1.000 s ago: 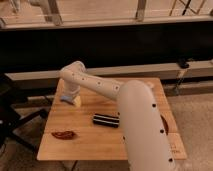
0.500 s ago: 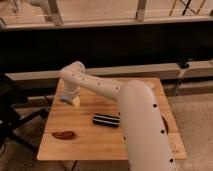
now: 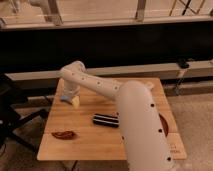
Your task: Place the white sponge in the ceramic cup
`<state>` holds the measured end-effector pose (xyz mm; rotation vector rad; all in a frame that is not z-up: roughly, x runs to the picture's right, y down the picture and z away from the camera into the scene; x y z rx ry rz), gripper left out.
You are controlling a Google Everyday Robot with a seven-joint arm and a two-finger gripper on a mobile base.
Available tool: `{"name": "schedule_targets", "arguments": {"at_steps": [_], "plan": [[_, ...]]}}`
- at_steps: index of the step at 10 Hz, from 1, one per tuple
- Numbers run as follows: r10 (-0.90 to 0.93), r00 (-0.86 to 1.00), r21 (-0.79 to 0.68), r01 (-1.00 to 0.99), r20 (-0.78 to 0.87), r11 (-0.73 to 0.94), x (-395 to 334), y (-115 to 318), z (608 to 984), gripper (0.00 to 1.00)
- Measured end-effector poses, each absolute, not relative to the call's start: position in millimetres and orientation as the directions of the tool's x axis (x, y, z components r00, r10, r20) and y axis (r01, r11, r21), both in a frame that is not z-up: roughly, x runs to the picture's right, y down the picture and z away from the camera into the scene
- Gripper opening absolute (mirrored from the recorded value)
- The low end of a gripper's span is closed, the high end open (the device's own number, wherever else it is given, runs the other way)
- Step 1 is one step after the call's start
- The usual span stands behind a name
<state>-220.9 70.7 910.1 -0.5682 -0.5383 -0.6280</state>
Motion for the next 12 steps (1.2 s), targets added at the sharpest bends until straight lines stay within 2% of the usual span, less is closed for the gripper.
{"name": "schedule_targets", "arguments": {"at_steps": [6, 12], "plan": [[-0.333, 0.719, -0.345, 0.619, 0.61, 0.705, -219.1, 70.3, 910.8, 0.8], [-0.335, 0.747, -0.286, 0.566, 0.574, 0.773, -219.7, 74.3, 909.5, 0.8]]}}
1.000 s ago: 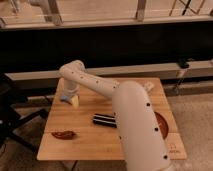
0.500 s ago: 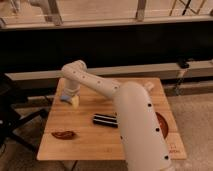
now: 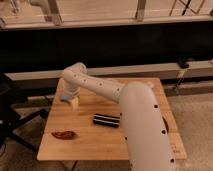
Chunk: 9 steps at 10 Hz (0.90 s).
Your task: Place the white sponge in the ceramic cup
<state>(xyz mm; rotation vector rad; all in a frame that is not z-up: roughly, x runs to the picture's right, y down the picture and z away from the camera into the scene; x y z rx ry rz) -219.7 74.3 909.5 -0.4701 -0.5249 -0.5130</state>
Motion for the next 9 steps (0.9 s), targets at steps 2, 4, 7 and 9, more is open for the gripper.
{"name": "schedule_targets", "arguments": {"at_steps": [2, 4, 7, 9], "plan": [[-0.319, 0.764, -0.288, 0.542, 0.561, 0.79, -215, 73, 911, 0.8], [-0.303, 0.777, -0.291, 0.52, 0.552, 0.803, -214, 69, 909, 0.8], [-0.25, 0.812, -0.315, 0.46, 0.528, 0.83, -206, 62, 910, 0.8], [-0.237, 0.815, -0.314, 0.447, 0.529, 0.838, -207, 62, 910, 0.8]]}}
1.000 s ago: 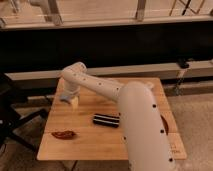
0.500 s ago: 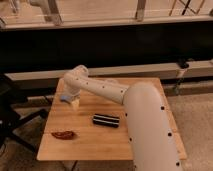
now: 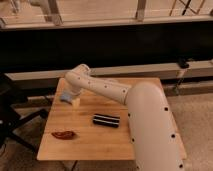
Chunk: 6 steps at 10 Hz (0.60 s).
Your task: Place the white sponge in the ceramic cup
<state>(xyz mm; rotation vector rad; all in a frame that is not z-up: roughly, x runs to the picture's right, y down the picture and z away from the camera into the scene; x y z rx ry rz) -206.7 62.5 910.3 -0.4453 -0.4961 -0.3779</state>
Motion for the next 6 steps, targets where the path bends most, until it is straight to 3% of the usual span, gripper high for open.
{"name": "schedule_targets", "arguments": {"at_steps": [6], "plan": [[-0.189, 0.822, -0.303, 0.398, 0.538, 0.866, -216.4, 67.2, 917.6, 0.8]]}}
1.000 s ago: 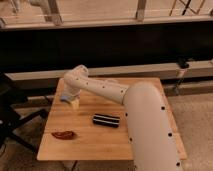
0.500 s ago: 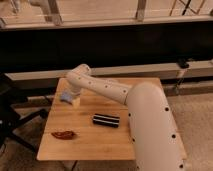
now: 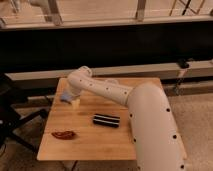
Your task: Place the white sponge in the ceramic cup
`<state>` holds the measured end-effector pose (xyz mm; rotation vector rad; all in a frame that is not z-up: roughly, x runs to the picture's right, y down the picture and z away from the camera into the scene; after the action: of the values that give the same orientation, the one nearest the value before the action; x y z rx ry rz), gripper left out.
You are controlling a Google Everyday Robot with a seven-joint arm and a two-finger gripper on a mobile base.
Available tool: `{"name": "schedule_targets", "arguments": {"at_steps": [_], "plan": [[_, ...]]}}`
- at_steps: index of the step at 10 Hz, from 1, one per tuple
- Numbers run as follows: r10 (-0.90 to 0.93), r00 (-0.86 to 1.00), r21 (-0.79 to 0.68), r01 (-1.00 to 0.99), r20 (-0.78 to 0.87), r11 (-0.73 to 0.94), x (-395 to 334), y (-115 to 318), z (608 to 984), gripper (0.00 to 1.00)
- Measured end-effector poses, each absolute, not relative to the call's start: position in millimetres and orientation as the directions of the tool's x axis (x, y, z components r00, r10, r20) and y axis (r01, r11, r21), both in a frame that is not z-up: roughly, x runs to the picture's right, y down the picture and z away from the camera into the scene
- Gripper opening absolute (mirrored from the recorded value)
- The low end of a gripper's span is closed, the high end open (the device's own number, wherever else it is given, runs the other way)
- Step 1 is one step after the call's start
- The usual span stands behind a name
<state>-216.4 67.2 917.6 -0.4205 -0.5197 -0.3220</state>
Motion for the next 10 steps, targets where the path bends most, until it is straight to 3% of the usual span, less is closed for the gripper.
{"name": "schedule_targets", "arguments": {"at_steps": [10], "plan": [[-0.066, 0.886, -0.384, 0.265, 0.46, 0.885, -218, 51, 938, 0.8]]}}
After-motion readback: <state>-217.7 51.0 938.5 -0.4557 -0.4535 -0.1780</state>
